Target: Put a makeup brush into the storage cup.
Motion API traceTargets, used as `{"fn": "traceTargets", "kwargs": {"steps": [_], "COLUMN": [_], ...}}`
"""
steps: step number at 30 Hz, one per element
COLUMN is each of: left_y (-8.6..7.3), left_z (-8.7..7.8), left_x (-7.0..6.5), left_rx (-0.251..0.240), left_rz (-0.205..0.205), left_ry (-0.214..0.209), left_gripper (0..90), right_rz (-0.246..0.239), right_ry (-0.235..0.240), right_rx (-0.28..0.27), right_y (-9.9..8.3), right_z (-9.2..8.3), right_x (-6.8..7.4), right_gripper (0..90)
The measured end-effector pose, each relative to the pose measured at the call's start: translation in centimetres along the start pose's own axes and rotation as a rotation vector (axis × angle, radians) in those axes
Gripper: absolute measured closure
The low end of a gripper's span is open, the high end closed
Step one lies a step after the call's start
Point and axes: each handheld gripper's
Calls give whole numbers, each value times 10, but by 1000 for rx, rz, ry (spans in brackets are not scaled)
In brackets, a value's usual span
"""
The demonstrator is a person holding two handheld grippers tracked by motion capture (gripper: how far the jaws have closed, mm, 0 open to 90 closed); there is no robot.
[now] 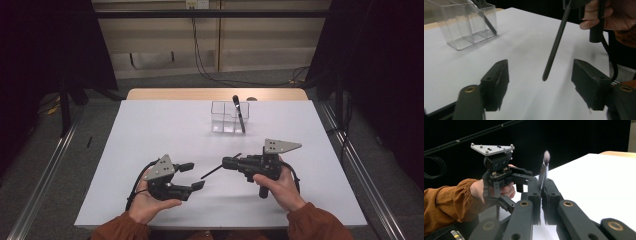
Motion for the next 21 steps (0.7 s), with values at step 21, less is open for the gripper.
{"fn": "traceTargets", "kwargs": {"steps": [21], "left_y": [2], "left_z": [-15], "left_x": [4], "left_rx": [-2], "left_rz": [-34], "left_ry": [84], "left_gripper": [44], "right_rz": [-21], "right_ry": [-50], "right_rx": [20], "right_y": [8], "right_z": [-13], "right_x": [-7], "right_gripper": [861]}}
Point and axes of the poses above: each handheld gripper's, and its own axes: z roughly forward along the jaws, y roughly out of its top, x roughly to its left
